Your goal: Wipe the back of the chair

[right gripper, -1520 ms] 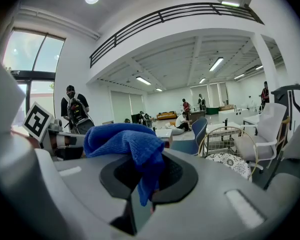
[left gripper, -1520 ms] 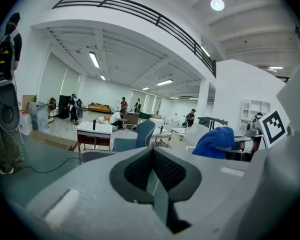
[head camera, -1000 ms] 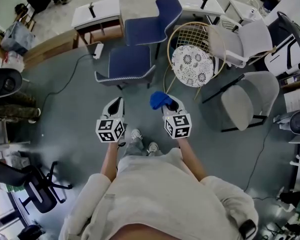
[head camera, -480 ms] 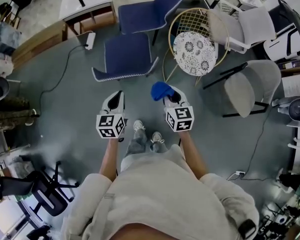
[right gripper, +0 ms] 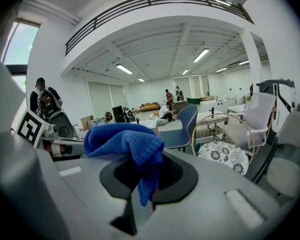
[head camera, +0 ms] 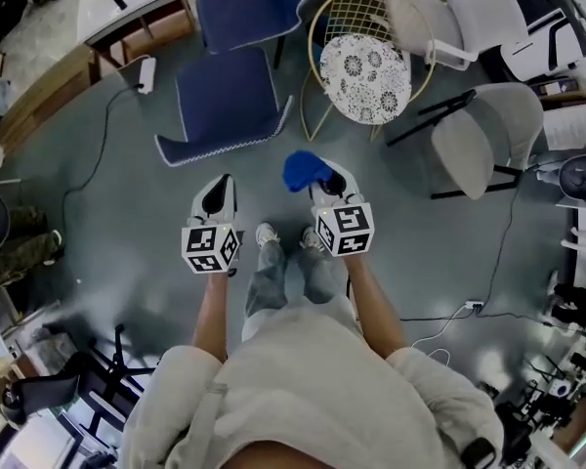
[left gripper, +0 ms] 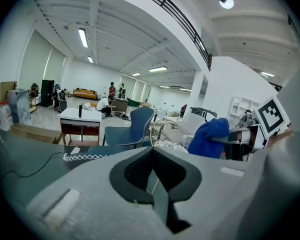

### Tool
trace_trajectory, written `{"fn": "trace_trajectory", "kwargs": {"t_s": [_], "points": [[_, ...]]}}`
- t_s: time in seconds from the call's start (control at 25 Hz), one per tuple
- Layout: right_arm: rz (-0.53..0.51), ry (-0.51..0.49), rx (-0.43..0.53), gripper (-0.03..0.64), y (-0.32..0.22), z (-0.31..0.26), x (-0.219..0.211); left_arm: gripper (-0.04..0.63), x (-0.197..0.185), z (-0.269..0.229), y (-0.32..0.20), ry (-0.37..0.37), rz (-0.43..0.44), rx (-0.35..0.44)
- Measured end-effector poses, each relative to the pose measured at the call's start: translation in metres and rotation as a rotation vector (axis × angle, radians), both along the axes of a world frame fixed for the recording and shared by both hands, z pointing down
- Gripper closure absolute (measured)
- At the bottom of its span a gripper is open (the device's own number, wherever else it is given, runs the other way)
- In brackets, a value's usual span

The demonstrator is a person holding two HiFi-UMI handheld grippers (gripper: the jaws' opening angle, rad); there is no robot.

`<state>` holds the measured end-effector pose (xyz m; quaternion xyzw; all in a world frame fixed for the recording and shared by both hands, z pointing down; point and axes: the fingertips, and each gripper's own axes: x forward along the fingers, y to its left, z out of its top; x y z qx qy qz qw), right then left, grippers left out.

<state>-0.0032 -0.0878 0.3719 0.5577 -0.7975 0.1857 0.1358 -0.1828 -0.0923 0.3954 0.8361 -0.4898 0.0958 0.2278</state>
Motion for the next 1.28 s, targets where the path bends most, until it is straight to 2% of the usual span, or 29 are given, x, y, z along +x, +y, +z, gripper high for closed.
{"fn": "trace_trajectory", "kwargs": {"t_s": [0.12, 0.2, 0.28, 0.4, 0.48, 0.56, 0.68, 0.76, 0.8, 0.84, 0.92, 1.04, 1.16, 1.28], "points": [[0.005, -0.014, -0.022, 0.569, 0.003, 0.01, 0.006, 0.594, 0.006, 0.004, -0.006, -0.027, 0.018, 0.002], [0.001, -0.023, -0.04, 0.569, 0.004, 0.019, 0.011, 0.595, 0.01, 0.006, -0.01, -0.095, 0.045, 0.021], [-0.015, -0.032, -0.054, 0.569, 0.004, 0.025, 0.014, 0.595, 0.013, 0.008, -0.015, -0.226, 0.094, 0.066], [-0.043, -0.043, -0.067, 0.569, 0.004, 0.034, 0.016, 0.595, 0.021, 0.015, -0.018, -0.476, 0.204, 0.144], [-0.061, -0.049, -0.075, 0.569, 0.004, 0.039, 0.018, 0.594, 0.027, 0.021, -0.02, -0.562, 0.246, 0.166], [-0.076, -0.055, -0.082, 0.569, 0.002, 0.044, 0.021, 0.594, 0.029, 0.022, -0.025, -0.605, 0.25, 0.182], [-0.091, -0.063, -0.085, 0.569, -0.003, 0.052, 0.027, 0.594, 0.03, 0.023, -0.039, -0.592, 0.21, 0.193], [-0.097, -0.069, -0.089, 0.569, -0.004, 0.058, 0.03, 0.594, 0.028, 0.023, -0.048, -0.505, 0.148, 0.171], [-0.1, -0.072, -0.093, 0.569, -0.004, 0.061, 0.031, 0.562, 0.027, 0.023, -0.052, -0.459, 0.118, 0.156], [-0.102, -0.074, -0.096, 0.569, -0.004, 0.064, 0.031, 0.46, 0.025, 0.025, -0.055, -0.429, 0.097, 0.145], [-0.105, -0.081, -0.103, 0.569, -0.003, 0.07, 0.032, 0.438, 0.022, 0.03, -0.06, -0.408, 0.066, 0.139], [-0.106, -0.091, -0.117, 0.569, -0.001, 0.08, 0.033, 0.353, 0.017, 0.033, -0.067, -0.353, -0.018, 0.124], [-0.102, -0.101, -0.126, 0.569, 0.0, 0.09, 0.032, 0.345, 0.011, 0.042, -0.074, -0.338, -0.075, 0.117], [-0.096, -0.116, -0.127, 0.569, -0.003, 0.099, 0.032, 0.344, 0.01, 0.05, -0.08, -0.347, -0.082, 0.126]]}}
